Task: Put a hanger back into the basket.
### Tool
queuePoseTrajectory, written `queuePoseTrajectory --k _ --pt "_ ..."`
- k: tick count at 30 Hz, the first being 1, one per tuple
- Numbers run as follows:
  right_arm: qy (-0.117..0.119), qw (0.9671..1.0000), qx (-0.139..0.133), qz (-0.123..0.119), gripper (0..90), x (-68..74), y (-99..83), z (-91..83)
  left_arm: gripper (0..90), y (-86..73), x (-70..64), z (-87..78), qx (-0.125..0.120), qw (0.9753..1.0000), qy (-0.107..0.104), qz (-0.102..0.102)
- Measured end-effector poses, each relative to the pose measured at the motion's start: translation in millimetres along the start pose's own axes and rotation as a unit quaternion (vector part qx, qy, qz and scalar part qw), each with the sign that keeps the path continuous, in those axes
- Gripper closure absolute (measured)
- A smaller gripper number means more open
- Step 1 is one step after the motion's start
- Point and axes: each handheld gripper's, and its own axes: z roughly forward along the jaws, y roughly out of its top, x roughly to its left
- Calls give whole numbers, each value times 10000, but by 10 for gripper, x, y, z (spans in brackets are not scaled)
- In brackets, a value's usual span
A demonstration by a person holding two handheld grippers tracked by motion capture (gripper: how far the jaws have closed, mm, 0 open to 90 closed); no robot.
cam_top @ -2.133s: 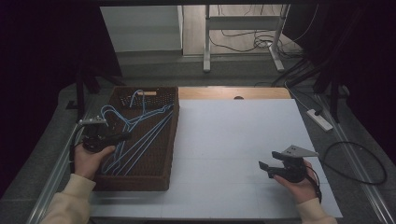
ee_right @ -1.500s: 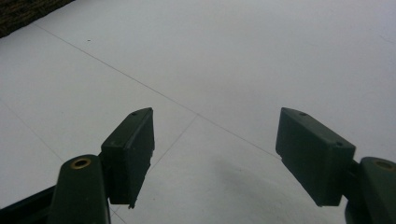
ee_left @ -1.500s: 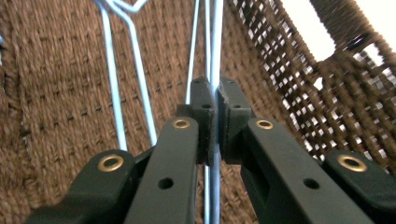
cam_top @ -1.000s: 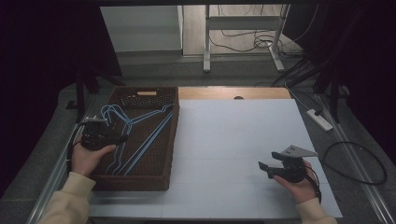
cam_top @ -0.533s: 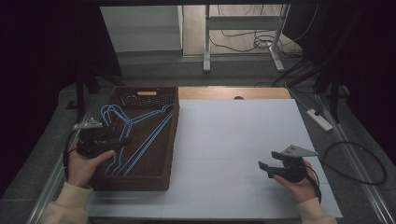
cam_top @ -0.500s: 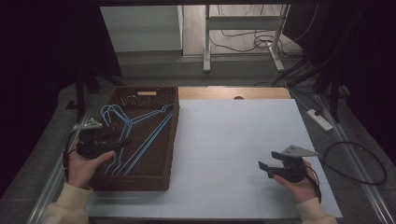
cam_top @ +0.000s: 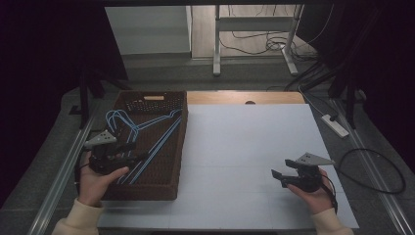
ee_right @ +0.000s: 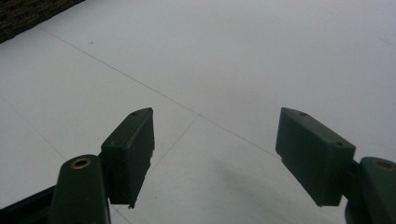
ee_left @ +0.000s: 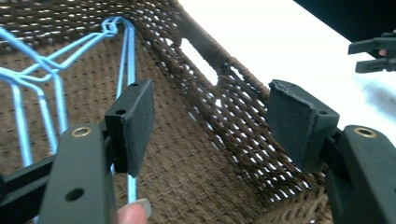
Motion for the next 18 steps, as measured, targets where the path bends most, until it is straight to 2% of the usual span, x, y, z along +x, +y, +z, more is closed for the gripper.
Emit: queuePoseTrajectory --k 11,12,18 --pt "-11 10000 -6 -45 290 16 10 6 331 -125 -210 62 -173 9996 -81 214" --pt "-8 10000 -20 -46 290 19 11 -2 329 -164 -254 67 -242 9991 -113 326" --pt "-5 10000 -62 -31 290 19 11 -13 327 -261 -364 124 -283 9978 -205 555"
